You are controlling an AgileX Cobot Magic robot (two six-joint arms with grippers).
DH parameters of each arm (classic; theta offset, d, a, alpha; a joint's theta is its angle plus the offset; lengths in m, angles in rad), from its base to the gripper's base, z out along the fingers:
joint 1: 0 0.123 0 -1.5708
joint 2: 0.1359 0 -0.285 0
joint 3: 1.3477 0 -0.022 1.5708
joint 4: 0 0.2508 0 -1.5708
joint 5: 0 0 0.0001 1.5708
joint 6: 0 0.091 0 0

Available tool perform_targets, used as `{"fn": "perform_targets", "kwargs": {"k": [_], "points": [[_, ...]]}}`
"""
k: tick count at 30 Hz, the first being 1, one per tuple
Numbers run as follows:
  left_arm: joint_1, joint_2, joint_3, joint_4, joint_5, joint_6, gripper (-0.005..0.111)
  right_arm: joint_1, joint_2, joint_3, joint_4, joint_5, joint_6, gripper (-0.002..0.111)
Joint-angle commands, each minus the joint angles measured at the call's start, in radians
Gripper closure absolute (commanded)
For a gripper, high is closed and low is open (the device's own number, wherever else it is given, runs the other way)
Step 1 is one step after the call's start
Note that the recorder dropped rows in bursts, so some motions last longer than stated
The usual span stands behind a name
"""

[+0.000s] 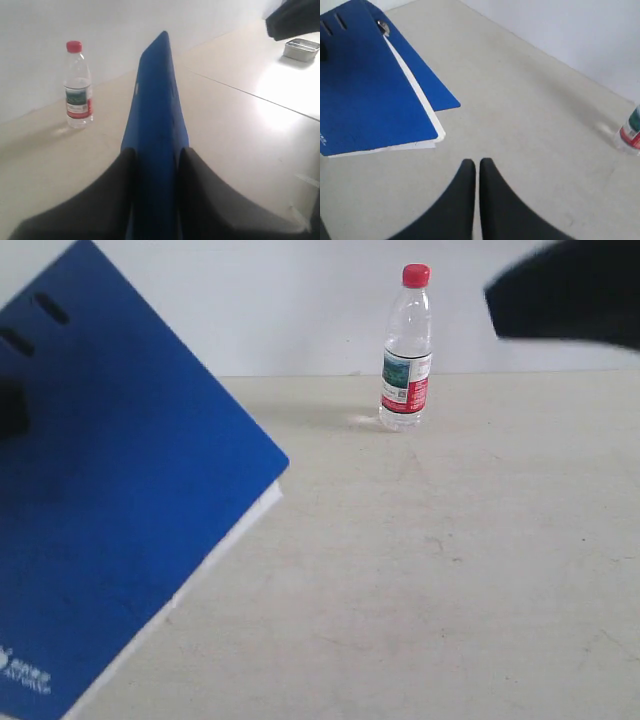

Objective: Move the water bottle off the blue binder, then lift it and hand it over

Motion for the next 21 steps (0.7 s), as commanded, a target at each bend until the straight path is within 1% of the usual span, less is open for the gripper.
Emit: {"fn": "perform_targets", "kwargs": {"k": [1, 4, 6, 8, 10, 12, 13, 16, 18, 19, 21], "points": [[0.001, -0.073, 0.091, -0.016, 0.052, -0.057, 0.102, 0.005, -0.240, 0.184, -0.006, -0.009, 0.097, 0.109], [0.001, -0.084, 0.146, -0.028, 0.009, -0.054, 0.102, 0.005, -0.341, 0.289, 0.036, -0.032, 0.108, 0.109], [0.001, -0.075, 0.173, -0.040, -0.015, -0.030, 0.102, 0.005, -0.358, 0.349, 0.083, -0.037, 0.108, 0.109], [0.001, -0.049, 0.191, -0.054, -0.003, -0.010, 0.102, 0.005, -0.353, 0.419, 0.133, -0.035, 0.097, 0.109], [0.001, -0.030, 0.196, -0.058, 0.006, -0.001, 0.102, 0.005, -0.332, 0.481, 0.181, -0.030, 0.020, 0.109], [0.001, -0.025, 0.196, -0.063, -0.022, 0.014, 0.102, 0.005, -0.292, 0.541, 0.187, -0.088, -0.051, 0.109], [0.001, -0.025, 0.196, -0.061, -0.044, 0.014, 0.102, 0.005, -0.262, 0.565, 0.181, -0.144, -0.063, 0.109], [0.001, -0.025, 0.196, -0.054, -0.106, 0.016, 0.102, 0.005, -0.162, 0.589, 0.168, -0.398, -0.063, 0.109], [0.001, -0.025, 0.196, -0.054, -0.118, 0.016, 0.102, 0.005, -0.091, 0.587, 0.168, -0.609, -0.075, 0.109], [0.001, -0.025, 0.196, -0.052, -0.119, 0.016, 0.102, 0.005, -0.066, 0.587, 0.163, -0.716, -0.093, 0.109], [0.001, -0.025, 0.196, -0.047, -0.119, 0.013, 0.102, 0.005, -0.007, 0.587, 0.152, -0.904, -0.197, 0.109]]}}
